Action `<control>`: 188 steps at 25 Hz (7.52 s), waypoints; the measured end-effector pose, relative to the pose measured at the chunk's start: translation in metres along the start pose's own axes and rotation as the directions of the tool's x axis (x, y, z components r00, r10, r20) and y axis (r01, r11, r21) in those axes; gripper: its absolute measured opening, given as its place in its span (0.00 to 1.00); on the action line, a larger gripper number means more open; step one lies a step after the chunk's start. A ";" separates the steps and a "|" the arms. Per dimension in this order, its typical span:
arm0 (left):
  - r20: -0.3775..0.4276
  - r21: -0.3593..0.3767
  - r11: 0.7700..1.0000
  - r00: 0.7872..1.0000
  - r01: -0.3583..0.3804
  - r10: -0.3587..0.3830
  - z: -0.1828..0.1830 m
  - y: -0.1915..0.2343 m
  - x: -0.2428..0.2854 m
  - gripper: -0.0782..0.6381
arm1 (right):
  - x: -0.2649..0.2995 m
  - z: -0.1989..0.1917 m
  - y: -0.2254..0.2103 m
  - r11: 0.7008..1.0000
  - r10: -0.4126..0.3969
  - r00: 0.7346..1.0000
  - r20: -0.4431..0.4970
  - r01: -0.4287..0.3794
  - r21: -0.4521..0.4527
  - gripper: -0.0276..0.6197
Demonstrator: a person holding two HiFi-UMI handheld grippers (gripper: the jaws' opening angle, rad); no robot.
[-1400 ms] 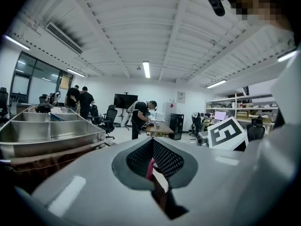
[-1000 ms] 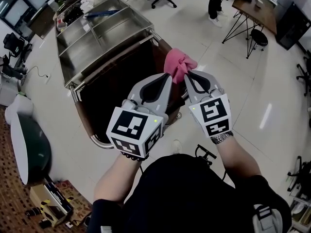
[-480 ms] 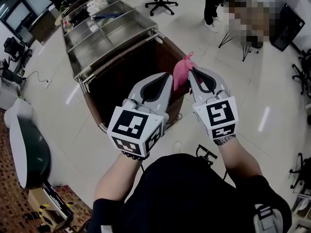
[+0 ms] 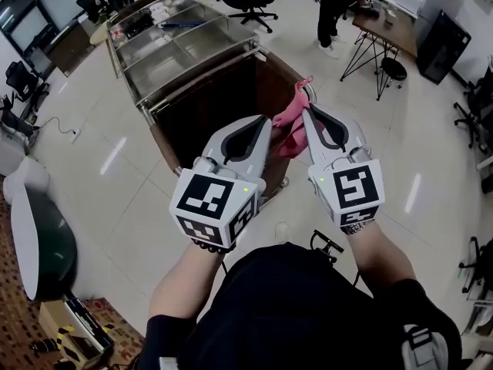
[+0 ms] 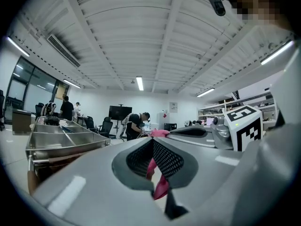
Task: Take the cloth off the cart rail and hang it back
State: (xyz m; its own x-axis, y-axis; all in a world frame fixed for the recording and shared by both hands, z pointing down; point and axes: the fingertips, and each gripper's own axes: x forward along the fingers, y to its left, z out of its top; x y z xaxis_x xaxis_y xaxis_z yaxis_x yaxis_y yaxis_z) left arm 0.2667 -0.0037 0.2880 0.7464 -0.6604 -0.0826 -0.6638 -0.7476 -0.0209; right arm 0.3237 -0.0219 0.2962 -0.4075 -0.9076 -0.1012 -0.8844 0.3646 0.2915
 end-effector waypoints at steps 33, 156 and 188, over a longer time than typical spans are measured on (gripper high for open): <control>-0.008 0.025 0.984 0.984 -0.179 0.179 -0.018 -0.129 -0.013 0.11 | -0.159 0.010 -0.015 0.972 0.214 0.977 -0.003 -0.213 0.098 0.05; 0.028 0.016 0.885 0.885 -0.465 0.465 -0.054 0.138 -0.341 0.11 | 0.026 0.077 0.361 0.856 0.488 0.839 0.242 -0.514 0.055 0.05; -0.003 0.009 0.927 0.927 -0.376 0.376 -0.053 0.432 -0.370 0.11 | 0.300 0.084 0.475 0.900 0.396 0.898 0.190 -0.421 0.113 0.05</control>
State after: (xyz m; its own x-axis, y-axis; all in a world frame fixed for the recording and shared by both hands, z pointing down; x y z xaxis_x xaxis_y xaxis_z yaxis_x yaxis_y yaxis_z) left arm -0.2942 -0.0861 0.3627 0.4425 -0.8930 -0.0818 -0.8959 -0.4442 0.0025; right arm -0.2382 -0.1036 0.3247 -0.7597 -0.6312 -0.1562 -0.6502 0.7336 0.1980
